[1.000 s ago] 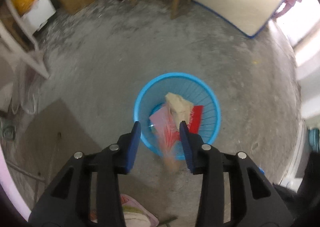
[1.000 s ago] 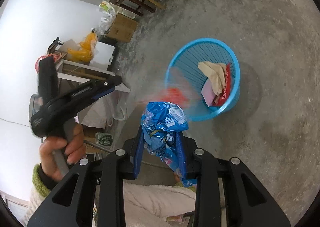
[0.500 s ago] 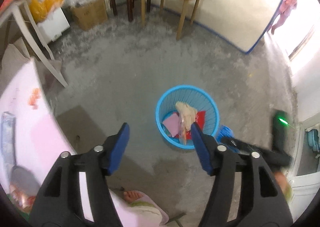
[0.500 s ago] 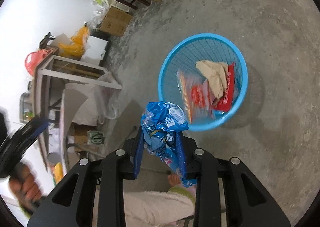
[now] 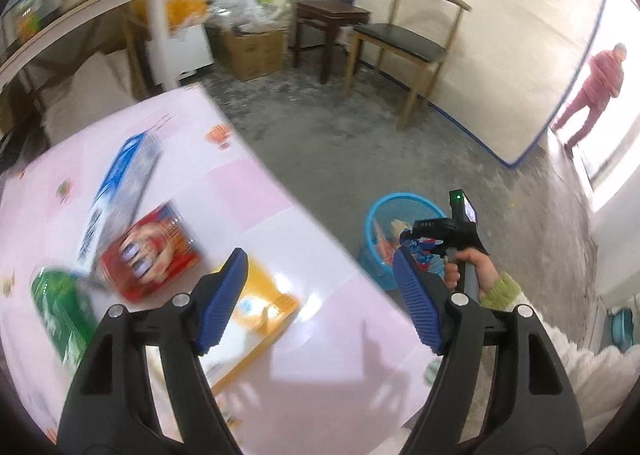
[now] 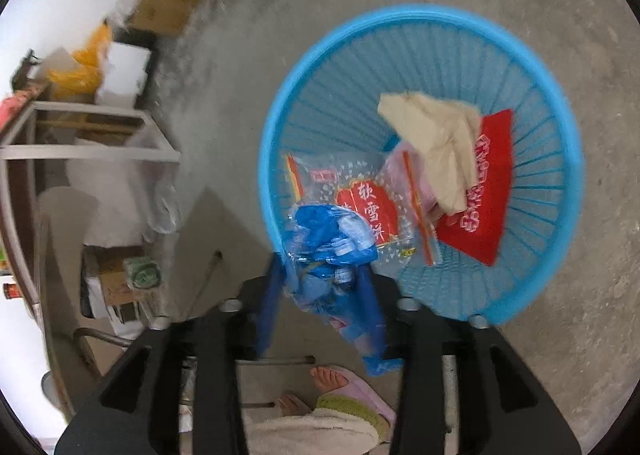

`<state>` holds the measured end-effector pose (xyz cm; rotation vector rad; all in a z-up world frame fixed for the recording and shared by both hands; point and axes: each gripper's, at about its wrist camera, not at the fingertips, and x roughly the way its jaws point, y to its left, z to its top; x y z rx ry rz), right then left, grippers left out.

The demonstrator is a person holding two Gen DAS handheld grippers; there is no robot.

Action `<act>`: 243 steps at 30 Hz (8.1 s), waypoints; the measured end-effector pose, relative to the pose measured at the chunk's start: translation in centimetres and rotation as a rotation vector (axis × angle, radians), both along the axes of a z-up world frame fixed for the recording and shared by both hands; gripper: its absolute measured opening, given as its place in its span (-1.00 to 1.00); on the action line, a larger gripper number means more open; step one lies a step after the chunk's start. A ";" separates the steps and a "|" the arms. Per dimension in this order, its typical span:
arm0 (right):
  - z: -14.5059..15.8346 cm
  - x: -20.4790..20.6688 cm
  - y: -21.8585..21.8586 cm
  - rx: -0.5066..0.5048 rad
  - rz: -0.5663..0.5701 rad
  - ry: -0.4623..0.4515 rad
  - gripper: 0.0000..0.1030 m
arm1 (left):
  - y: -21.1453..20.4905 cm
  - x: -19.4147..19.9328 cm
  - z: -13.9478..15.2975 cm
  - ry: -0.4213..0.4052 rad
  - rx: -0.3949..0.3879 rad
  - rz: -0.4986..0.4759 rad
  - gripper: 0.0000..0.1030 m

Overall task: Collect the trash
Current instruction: 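Open the right tool over the wastebasket to drop the wrapper and bag, then move both tools back to the table toward the medicine box, then grasp the white-and-yellow medicine box with the right tool, then grasp the red cartoon can with the left tool while the right tool holds the box, then lift the red can with the left tool while the right tool holds the box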

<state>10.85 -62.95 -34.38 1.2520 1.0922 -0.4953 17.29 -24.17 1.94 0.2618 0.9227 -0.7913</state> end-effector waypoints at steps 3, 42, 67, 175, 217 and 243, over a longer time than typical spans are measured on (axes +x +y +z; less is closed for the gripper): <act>0.4 -0.2 0.1 -0.022 -0.018 -0.021 0.06 | 2.6 -0.1 -0.1 0.014 -0.019 0.042 0.38; 32.2 -0.1 26.2 -0.373 0.599 -0.441 0.35 | 19.2 -7.8 -3.7 -0.050 -0.211 0.133 0.61; 26.6 12.5 33.0 -0.442 0.780 -0.227 -0.46 | 21.9 -9.3 -6.0 -0.110 -0.224 0.136 0.61; 27.0 -0.2 34.1 -0.485 0.924 -0.395 0.59 | 4.6 10.7 -5.8 -0.124 0.533 -0.408 0.61; 27.0 -0.5 32.6 -0.432 0.850 -0.389 0.38 | 5.0 7.4 -2.9 0.082 0.393 -0.241 0.21; 27.1 -1.2 31.0 -0.428 0.769 -0.348 0.17 | 16.0 -6.5 1.0 0.053 -0.182 0.071 0.21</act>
